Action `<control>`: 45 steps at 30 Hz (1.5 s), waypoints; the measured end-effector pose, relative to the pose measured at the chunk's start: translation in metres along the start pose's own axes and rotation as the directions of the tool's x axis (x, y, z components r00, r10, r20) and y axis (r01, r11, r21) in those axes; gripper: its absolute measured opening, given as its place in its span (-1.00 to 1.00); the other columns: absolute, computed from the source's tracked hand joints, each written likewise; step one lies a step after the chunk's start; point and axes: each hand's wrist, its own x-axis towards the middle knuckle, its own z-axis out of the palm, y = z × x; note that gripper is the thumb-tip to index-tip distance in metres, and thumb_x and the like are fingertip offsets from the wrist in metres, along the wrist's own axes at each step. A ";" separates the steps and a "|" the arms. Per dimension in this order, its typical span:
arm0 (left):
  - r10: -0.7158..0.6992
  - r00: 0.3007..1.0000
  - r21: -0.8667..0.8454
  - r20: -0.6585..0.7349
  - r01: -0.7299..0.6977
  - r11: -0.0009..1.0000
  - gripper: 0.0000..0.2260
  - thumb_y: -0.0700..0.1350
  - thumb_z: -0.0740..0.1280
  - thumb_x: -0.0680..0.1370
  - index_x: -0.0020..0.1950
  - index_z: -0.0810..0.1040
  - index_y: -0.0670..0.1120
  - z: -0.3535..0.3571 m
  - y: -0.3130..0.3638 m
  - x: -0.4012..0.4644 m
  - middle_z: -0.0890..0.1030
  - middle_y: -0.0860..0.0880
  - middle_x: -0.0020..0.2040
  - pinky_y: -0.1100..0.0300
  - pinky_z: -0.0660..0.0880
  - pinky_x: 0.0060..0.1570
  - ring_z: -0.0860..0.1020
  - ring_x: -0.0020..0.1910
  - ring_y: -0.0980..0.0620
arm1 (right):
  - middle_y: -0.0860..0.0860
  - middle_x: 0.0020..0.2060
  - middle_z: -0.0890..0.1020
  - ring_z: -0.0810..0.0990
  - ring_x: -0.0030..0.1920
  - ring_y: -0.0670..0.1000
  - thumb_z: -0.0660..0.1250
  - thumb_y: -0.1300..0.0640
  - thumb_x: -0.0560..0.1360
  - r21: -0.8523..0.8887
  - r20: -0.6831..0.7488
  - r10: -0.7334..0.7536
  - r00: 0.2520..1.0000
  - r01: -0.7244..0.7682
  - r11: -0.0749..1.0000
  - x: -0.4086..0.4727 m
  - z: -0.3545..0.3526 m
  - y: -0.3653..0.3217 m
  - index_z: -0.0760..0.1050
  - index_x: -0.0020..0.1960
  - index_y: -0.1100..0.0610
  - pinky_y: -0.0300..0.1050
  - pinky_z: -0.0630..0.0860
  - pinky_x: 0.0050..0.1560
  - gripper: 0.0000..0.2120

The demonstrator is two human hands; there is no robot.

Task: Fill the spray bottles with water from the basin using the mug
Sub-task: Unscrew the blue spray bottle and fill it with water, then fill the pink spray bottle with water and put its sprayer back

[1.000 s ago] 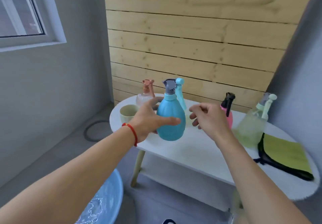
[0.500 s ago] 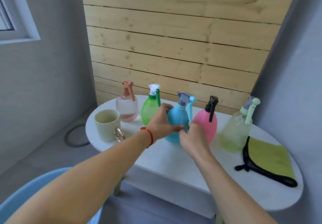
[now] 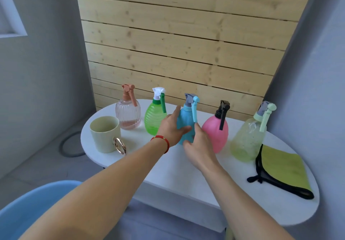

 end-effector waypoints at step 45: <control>-0.111 0.991 0.370 -0.081 0.133 0.919 -0.30 0.11 0.65 0.17 0.29 0.56 0.17 -0.257 -0.137 -0.254 0.63 0.23 0.03 0.41 0.51 -0.09 0.61 -0.03 0.24 | -0.02 0.03 0.69 0.63 0.12 0.00 0.40 0.24 0.58 0.153 0.571 -0.647 0.506 0.708 0.689 -0.048 0.115 -0.147 0.62 0.12 0.08 0.07 0.52 0.26 -0.85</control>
